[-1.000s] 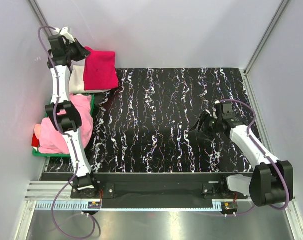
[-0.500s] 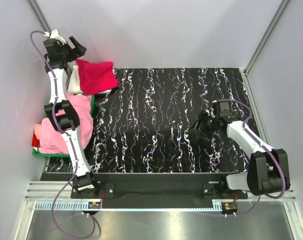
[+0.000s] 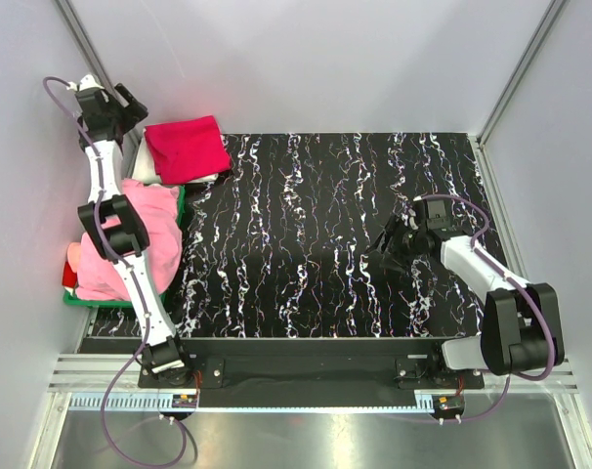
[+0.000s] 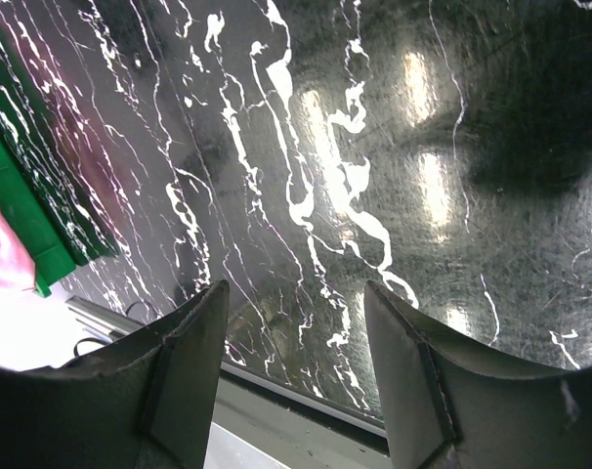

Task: Fold and stack the t-shirts
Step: Neatly place the folded tshirt to the corner

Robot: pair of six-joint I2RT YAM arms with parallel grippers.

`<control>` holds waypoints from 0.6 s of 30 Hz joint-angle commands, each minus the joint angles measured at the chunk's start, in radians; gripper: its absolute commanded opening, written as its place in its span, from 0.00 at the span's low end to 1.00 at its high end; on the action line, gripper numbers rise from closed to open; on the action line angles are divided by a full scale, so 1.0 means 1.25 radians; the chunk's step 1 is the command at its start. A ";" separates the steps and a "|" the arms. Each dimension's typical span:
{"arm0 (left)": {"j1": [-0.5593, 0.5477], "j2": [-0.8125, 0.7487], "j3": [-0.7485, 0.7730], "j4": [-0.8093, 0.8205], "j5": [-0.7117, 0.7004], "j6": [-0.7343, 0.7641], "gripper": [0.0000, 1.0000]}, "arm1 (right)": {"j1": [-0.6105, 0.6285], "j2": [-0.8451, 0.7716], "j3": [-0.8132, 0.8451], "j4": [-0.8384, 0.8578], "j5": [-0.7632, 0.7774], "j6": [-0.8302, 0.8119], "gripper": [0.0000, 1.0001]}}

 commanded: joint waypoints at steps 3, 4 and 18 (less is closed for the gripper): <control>-0.019 -0.051 -0.110 0.142 0.100 -0.083 0.82 | 0.000 -0.036 -0.027 0.030 -0.002 -0.007 0.65; -0.024 -0.043 -0.110 0.144 0.110 -0.085 0.81 | 0.000 -0.033 -0.029 0.033 -0.002 -0.007 0.64; -0.045 0.067 -0.013 0.047 -0.028 -0.065 0.77 | -0.001 -0.022 -0.028 0.045 0.005 0.004 0.64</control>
